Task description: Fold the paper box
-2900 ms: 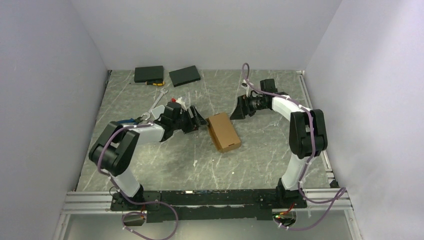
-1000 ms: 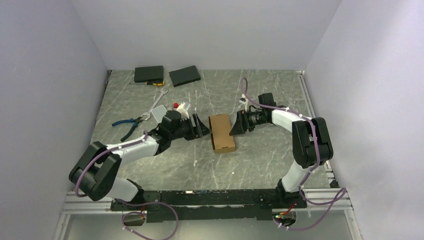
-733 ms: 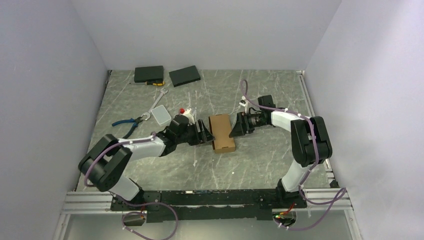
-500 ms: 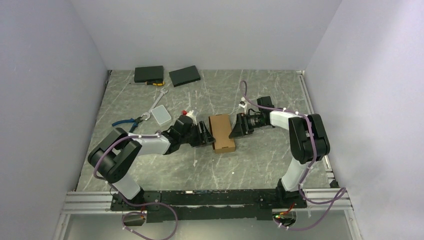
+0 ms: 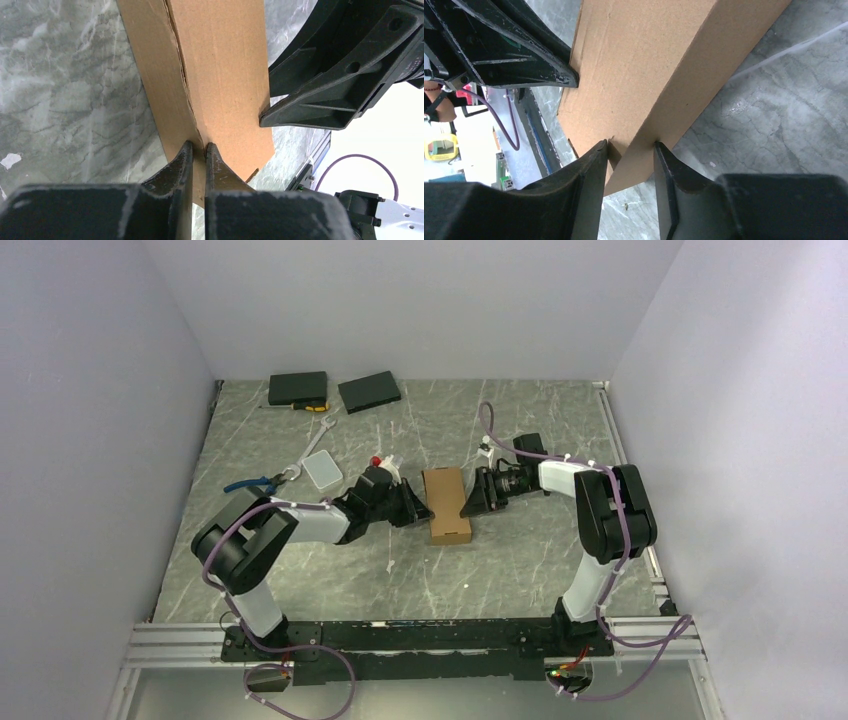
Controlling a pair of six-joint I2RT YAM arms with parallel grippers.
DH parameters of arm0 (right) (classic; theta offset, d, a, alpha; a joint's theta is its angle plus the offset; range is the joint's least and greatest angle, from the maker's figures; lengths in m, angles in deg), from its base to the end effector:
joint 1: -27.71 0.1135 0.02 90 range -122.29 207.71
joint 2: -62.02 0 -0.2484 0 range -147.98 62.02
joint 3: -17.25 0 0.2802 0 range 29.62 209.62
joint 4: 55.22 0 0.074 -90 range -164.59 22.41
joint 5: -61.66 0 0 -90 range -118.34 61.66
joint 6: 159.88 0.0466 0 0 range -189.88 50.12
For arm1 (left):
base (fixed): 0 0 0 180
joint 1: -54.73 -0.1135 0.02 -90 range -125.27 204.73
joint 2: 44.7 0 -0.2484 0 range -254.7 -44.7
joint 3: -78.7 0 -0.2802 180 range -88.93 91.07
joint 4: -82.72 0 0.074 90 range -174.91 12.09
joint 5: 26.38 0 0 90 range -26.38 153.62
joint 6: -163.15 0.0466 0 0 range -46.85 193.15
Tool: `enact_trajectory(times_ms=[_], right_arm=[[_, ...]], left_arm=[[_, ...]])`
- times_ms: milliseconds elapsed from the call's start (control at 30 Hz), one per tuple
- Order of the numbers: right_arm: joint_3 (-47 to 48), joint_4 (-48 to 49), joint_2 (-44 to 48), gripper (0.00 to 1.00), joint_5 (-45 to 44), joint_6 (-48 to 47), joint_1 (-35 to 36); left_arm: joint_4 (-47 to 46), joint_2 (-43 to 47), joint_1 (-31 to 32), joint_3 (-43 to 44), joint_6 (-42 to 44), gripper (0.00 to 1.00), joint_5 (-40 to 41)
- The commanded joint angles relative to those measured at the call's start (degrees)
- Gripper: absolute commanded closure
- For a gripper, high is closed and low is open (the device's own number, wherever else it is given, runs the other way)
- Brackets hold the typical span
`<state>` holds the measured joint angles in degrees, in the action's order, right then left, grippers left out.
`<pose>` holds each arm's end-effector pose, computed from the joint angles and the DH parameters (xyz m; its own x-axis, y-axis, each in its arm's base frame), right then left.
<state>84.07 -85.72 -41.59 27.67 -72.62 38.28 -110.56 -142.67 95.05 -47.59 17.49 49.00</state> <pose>0.3286 0.1006 0.0948 -0.8858 -0.1925 -0.4222 -0.4601 0.4822 0.7455 0.2647 -0.2401 0.1026 -0.8746 -0.3057 -0.3764 0.1222 0.6122 -0.7812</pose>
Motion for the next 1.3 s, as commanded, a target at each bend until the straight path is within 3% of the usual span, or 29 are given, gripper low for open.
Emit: enact_trajectory(times_ms=[0,167,300,467,700,867,1067,1267], right_arm=[[2.95,-0.19,0.37,0.58,2.57,-2.01,1.30],[2.93,-0.28,3.85,0.42,1.68,-2.78,-0.11],[2.58,0.66,4.03,0.39,2.10,-1.82,-0.83],[2.88,4.23,0.93,0.39,2.96,1.66,-1.34],[3.79,6.31,-2.67,0.43,4.06,4.83,-1.34],[3.56,6.37,-4.20,0.51,4.11,5.27,-1.34],[3.47,6.26,-5.58,0.59,4.24,5.46,-1.34],[3.31,6.68,-5.97,0.65,5.16,6.03,-1.39]], left_arm=[[-3.57,0.15,0.91,0.39,0.09,0.89,-1.07],[-1.44,5.70,0.84,-2.13,2.16,0.58,1.63],[-0.53,10.02,0.16,-4.58,3.67,0.31,4.72],[-3.59,9.94,-3.21,-6.18,2.86,0.24,2.28],[-9.84,2.32,-4.72,-2.97,0.60,0.27,-2.58],[-12.97,-2.66,-4.72,-0.44,-0.98,0.40,-5.34],[-14.64,-5.39,-4.71,0.74,-2.08,0.67,-7.32],[-15.58,-6.56,-4.63,1.28,-2.52,0.77,-8.86]])
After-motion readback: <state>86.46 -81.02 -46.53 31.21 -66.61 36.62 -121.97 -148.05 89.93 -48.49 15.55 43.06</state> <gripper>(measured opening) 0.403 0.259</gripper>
